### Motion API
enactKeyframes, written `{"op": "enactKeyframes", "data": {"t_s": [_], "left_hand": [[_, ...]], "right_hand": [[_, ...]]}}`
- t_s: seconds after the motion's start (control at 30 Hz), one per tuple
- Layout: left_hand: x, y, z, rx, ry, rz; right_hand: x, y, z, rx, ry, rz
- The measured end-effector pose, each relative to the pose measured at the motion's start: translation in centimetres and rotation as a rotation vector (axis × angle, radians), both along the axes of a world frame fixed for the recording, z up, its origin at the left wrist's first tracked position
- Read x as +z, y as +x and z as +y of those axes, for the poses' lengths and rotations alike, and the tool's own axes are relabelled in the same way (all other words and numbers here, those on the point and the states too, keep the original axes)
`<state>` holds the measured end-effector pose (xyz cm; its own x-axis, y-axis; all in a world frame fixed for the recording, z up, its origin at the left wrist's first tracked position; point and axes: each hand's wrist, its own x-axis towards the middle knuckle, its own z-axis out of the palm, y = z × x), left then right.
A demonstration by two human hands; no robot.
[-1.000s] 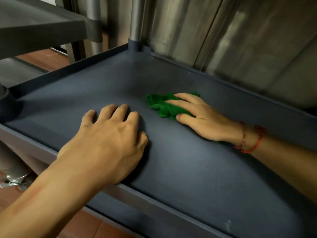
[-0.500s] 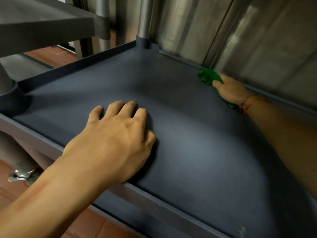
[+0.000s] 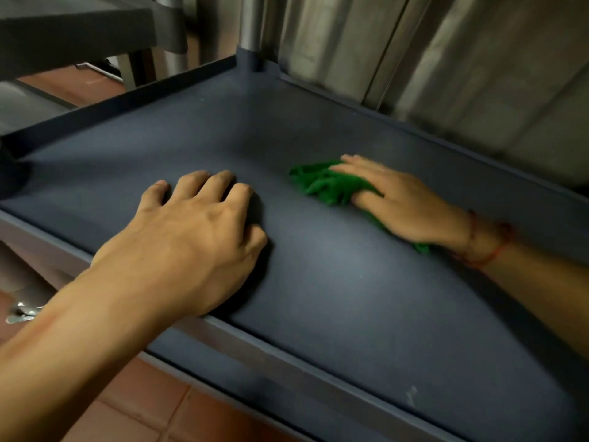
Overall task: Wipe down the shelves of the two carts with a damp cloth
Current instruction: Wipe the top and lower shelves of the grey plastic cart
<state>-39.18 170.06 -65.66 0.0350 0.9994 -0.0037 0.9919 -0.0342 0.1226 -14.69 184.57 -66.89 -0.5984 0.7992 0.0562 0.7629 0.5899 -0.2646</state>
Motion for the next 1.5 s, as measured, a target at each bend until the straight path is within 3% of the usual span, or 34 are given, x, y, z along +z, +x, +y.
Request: {"op": "enactKeyframes", "data": {"t_s": [0.23,0.33,0.5,0.67,0.77,1.13,1.33,1.5], "left_hand": [[-0.6,-0.1,-0.1,-0.002,0.034,0.013],[-0.6,-0.2,0.2,-0.004,0.048,-0.009],[-0.6,-0.3,0.4,0.003,0.07,-0.037],[-0.7,-0.3,0.6,0.008,0.061,0.001],[-0.5,-0.1,0.5,0.011,0.066,0.011],[0.7,0.3,0.0,0.009,0.055,-0.012],[0.9,0.4,0.0,-0.004,0.056,-0.041],[0.7,0.8,-0.3,-0.033,0.084,-0.04]], "right_hand": [[1.0,6.7,10.2,-0.492,-0.001,0.045],[0.7,7.6,11.4,-0.583,0.008,0.057],[0.9,6.0,7.3,-0.489,0.007,0.094],[0.1,3.3,-1.0,-0.171,0.016,0.073],[0.0,3.8,-1.7,-0.089,-0.01,0.021],[-1.0,12.2,13.7,-0.5,0.007,0.05],[0.6,8.5,5.3,-0.418,-0.009,0.118],[-0.1,7.4,-3.6,-0.139,0.021,0.107]]}}
